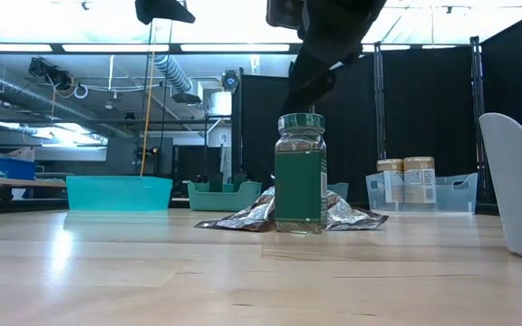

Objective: Sort spices by type
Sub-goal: Put the green seasoning bottle into the blue bin

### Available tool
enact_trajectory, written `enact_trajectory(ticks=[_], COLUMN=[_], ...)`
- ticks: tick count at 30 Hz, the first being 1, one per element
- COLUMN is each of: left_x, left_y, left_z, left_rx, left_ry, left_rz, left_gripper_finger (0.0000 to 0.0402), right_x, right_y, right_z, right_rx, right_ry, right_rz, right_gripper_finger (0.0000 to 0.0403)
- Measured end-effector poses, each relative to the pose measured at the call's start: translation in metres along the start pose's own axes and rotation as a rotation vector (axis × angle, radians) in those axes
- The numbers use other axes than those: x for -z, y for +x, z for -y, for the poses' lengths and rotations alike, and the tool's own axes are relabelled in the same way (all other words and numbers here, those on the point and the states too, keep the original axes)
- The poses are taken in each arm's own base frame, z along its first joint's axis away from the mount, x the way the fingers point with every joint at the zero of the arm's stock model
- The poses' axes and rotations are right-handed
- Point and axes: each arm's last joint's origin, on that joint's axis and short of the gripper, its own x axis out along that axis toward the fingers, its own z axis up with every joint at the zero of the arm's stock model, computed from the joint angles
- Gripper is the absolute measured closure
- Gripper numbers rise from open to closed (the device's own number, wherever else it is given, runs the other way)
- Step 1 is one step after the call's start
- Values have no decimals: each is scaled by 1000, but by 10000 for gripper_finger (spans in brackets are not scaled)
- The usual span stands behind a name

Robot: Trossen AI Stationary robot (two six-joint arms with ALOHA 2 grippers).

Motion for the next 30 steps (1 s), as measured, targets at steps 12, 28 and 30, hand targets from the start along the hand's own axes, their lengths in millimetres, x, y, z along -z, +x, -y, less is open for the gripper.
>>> enact_trajectory(ticks=[12,28,30], left_x=[1,4,4], left_y=[0,0,0], left_z=[0,0,0], left_rx=[0,-2,-2], left_ry=[29,34,34], left_rz=[-12,-40,-39], left_gripper_finger=[92,92,92], right_x=[7,19,18], right_y=[26,53,52], right_z=[-5,-4,-4], right_rx=[58,159,160], right_ry=[-7,152,170], right_rz=[-55,-116,-111], right_gripper_finger=[83,204,205])
